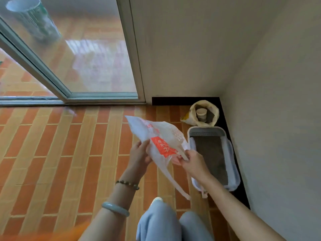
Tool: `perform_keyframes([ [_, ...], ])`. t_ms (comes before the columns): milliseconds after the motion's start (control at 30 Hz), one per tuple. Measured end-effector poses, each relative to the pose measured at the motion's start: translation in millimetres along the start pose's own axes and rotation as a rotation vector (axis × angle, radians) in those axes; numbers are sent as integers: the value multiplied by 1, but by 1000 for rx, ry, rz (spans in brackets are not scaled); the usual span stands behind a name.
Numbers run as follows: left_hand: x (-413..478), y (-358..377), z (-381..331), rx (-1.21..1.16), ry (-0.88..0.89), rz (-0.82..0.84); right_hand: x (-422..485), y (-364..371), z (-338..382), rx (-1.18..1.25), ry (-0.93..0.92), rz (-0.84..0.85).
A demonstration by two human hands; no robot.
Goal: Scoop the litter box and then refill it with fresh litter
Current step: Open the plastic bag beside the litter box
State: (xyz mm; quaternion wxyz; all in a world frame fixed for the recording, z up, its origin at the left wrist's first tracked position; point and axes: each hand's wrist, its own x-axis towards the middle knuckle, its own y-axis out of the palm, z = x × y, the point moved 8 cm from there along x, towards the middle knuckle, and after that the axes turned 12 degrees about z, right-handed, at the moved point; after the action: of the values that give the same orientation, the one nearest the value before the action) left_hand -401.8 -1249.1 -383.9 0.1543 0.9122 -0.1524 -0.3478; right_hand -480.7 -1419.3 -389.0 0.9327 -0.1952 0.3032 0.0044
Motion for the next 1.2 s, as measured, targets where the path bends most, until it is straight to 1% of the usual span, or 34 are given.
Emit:
perform_keyframes([
  [100, 53, -21, 39, -7, 26, 28, 53, 12, -34, 3, -79, 25],
  [233, 110, -54, 85, -97, 84, 6, 96, 37, -72, 179, -184, 83],
  [300, 131, -66, 106, -76, 121, 19, 110, 47, -86, 182, -237, 66],
  [367, 146, -67, 130, 7, 115, 83, 124, 60, -99, 189, -280, 69],
  [433, 154, -63, 153, 63, 112, 192, 134, 73, -107, 204, -295, 89],
  [533, 157, -58, 166, 154, 187, 334, 143, 85, -109, 221, -334, 130],
  [600, 157, -57, 167, 225, 239, 387, 143, 91, -111, 264, -324, 171],
  [667, 155, -58, 169, 282, 252, 410, 144, 93, -113, 286, -339, 173],
  [733, 152, -61, 172, 324, 264, 395, 143, 91, -118, 289, -342, 169],
  [833, 151, -65, 174, 431, 293, 331, 145, 93, -134, 280, -286, 189],
  [933, 154, -69, 176, 495, 294, 254, 151, 85, -155, 286, -233, 94],
  [1033, 162, -88, 174, 323, 299, 132, 155, 62, -182, 322, -151, -35],
  [1100, 166, -106, 171, 283, 284, 14, 158, 43, -202, 319, -93, -111],
  [1133, 169, -117, 173, 274, 245, -37, 160, 33, -210, 307, -77, -157],
  [1200, 175, -132, 180, 228, 143, -82, 164, 16, -225, 301, -42, -232],
])
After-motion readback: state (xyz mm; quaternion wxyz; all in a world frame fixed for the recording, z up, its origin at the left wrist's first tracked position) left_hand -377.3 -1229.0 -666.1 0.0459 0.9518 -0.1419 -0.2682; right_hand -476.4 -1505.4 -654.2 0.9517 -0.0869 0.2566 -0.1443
